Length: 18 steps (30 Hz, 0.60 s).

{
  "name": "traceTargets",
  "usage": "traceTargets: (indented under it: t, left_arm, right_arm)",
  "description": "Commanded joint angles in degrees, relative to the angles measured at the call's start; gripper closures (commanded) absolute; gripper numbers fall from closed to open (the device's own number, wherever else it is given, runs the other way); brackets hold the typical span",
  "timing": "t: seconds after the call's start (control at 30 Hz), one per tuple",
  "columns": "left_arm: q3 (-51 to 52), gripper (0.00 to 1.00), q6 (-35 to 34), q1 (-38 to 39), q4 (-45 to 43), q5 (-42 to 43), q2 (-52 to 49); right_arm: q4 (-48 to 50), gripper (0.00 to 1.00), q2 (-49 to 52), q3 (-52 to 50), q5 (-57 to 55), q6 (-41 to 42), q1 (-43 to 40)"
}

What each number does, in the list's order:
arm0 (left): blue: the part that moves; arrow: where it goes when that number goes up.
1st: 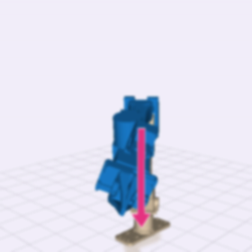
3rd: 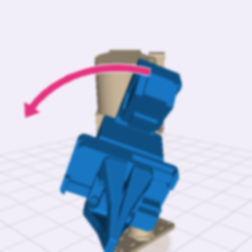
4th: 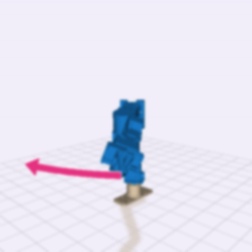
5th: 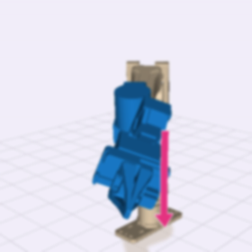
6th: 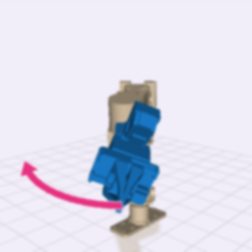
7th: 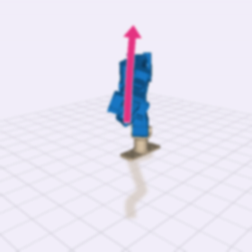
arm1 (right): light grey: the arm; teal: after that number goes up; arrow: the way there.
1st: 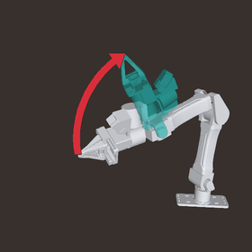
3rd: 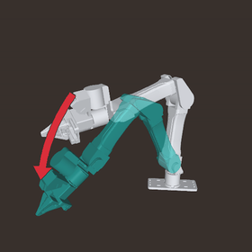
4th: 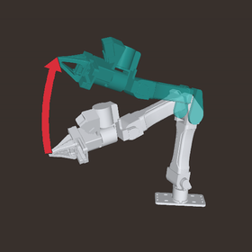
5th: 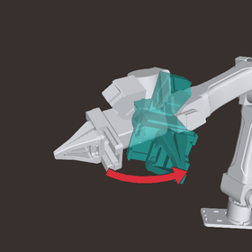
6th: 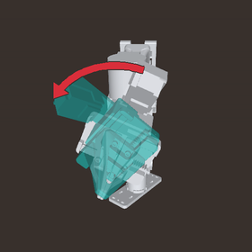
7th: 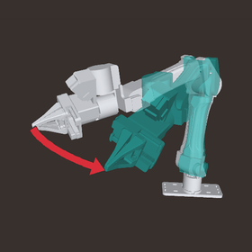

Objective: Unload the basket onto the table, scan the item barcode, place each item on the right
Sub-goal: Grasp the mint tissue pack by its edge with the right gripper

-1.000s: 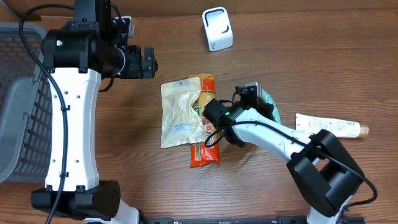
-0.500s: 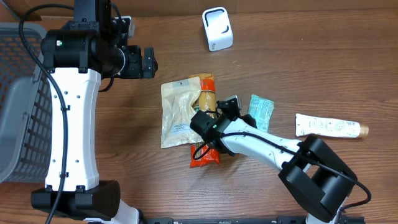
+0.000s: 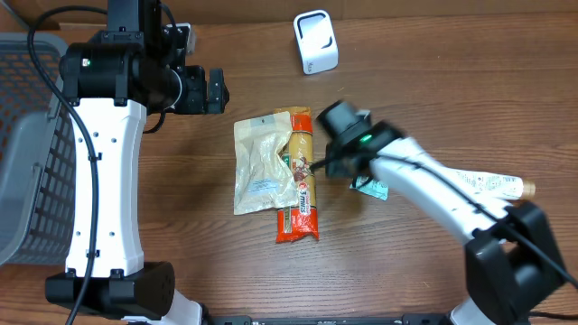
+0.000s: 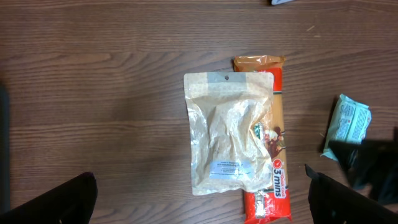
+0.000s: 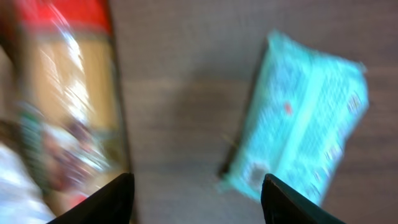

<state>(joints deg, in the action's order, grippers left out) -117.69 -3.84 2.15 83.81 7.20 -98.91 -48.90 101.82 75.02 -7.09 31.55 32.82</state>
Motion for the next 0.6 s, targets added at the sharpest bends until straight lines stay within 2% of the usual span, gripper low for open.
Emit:
traceTargets:
  t: [0.0,0.13,0.23,0.37,0.47,0.57]
  left_arm:
    - [-0.2,0.0,1.3,0.1,0.0,-0.2,-0.2]
    - [-0.2,0.0,1.3,0.1,0.0,-0.2,-0.2]
    - [-0.2,0.0,1.3,0.1,0.0,-0.2,-0.2]
    - [-0.2,0.0,1.3,0.1,0.0,-0.2,-0.2]
    - [-0.2,0.0,1.3,0.1,0.0,-0.2,-0.2]
    - [-0.2,0.0,1.3,0.1,0.0,-0.2,-0.2]
  right_arm:
    - [3.4,0.35,0.9,0.3,11.3,-0.1,-3.0]
    - [4.1,0.37,2.9,-0.1,11.3,0.2,-6.3]
    - [4.1,0.35,3.0,-0.1,11.3,0.0,-10.6]
    - [7.2,0.24,3.3,-0.1,17.9,-12.7,-17.6]
    - [8.9,0.21,4.2,-0.1,24.0,-23.1,-22.4]
    - [10.4,0.17,6.0,-0.1,24.8,-33.5,-25.4]
